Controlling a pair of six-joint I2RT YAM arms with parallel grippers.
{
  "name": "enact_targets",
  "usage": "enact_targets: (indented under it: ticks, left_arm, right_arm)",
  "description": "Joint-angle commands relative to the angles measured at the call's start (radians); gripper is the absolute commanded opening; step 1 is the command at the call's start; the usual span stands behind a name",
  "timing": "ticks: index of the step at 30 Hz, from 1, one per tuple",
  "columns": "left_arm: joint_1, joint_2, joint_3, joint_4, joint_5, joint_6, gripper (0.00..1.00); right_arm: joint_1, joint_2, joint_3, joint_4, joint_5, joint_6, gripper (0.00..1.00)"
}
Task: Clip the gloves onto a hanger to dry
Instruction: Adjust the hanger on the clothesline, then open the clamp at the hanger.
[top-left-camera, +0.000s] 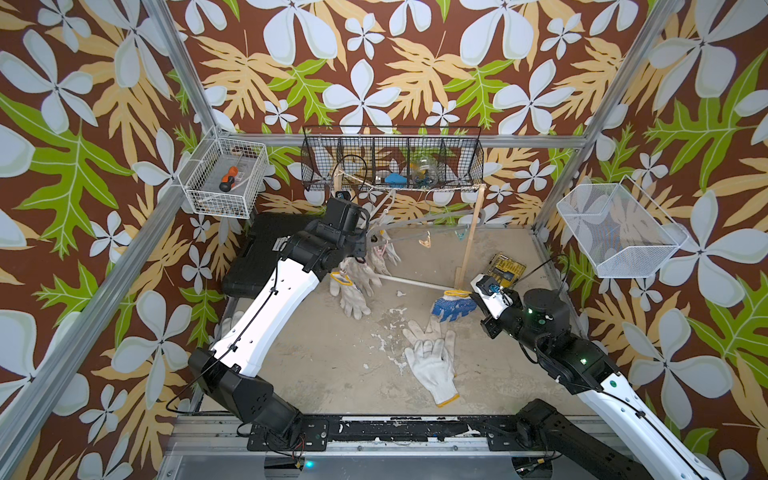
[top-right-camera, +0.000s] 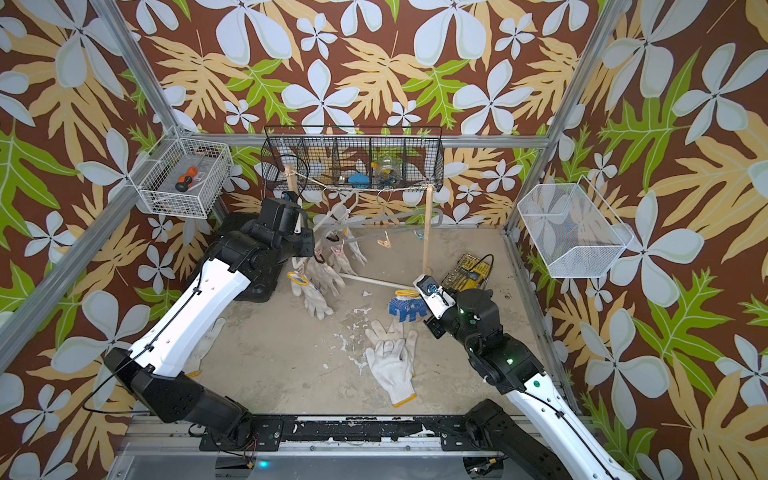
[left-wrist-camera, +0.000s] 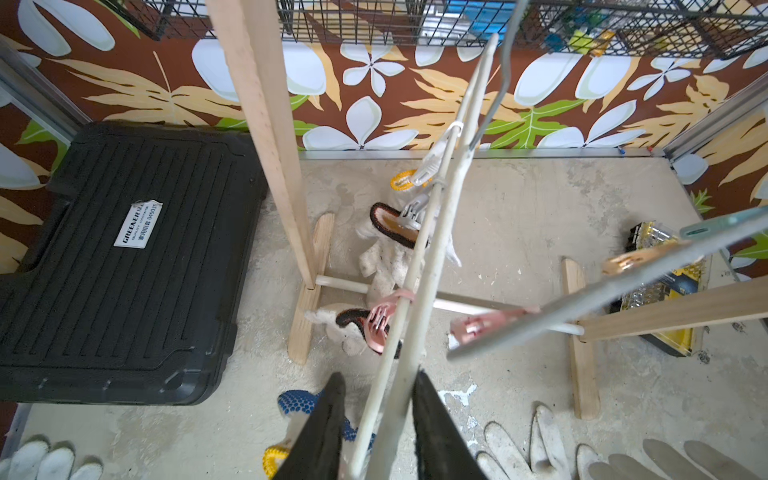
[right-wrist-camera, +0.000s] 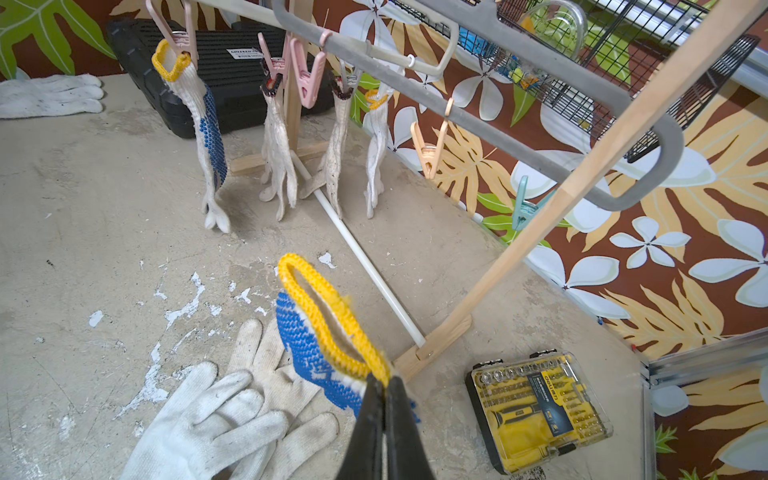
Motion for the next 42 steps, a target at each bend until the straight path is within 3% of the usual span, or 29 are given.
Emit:
enact_targets:
  ticks: [1, 6, 10, 12, 18, 22, 31, 36, 42]
  left_arm:
    - [0.003, -0.011, 0.001, 0.071, -0.014, -0.012, 0.39]
    - [0.003, -0.041, 0.010, 0.069, -0.015, -0.016, 0.54]
    - [0.003, -0.098, -0.008, 0.068, -0.006, 0.002, 0.58]
    - [0.003, -0.126, -0.010, 0.082, 0.045, 0.013, 0.59]
    - [-0.003, -0.183, -0.053, 0.197, 0.390, 0.006, 0.57]
    - [-0.031, -0.168, -0.122, 0.266, 0.541, 0.048, 0.54]
    - [-0.059, -0.121, -0.304, 0.439, 0.714, 0.155, 0.51]
    - [-0.060, -0.109, -0.395, 0.482, 0.675, 0.201, 0.52]
    - [-0.061, -0.079, -0.464, 0.587, 0.776, 0.309, 0.56]
  right_arm:
    - [0.001, 0.005, 0.004, 0.038, 0.000, 0.000, 0.00]
    - [0.001, 0.017, 0.008, 0.054, -0.023, -0.004, 0.00]
    - [0.001, 0.027, 0.010, 0.065, -0.062, -0.013, 0.00]
    - [0.002, 0.027, 0.006, 0.068, -0.083, -0.015, 0.00]
    - [0.000, 0.038, -0.005, 0.088, -0.117, -0.023, 0.00]
    - [-0.010, 0.062, 0.006, 0.091, -0.165, -0.025, 0.00]
    - [-0.025, 0.125, 0.029, 0.069, -0.179, -0.023, 0.00]
    - [-0.050, 0.143, 0.030, 0.085, -0.200, -0.031, 0.00]
    - [-0.083, 0.165, 0.025, 0.081, -0.247, -0.061, 0.00]
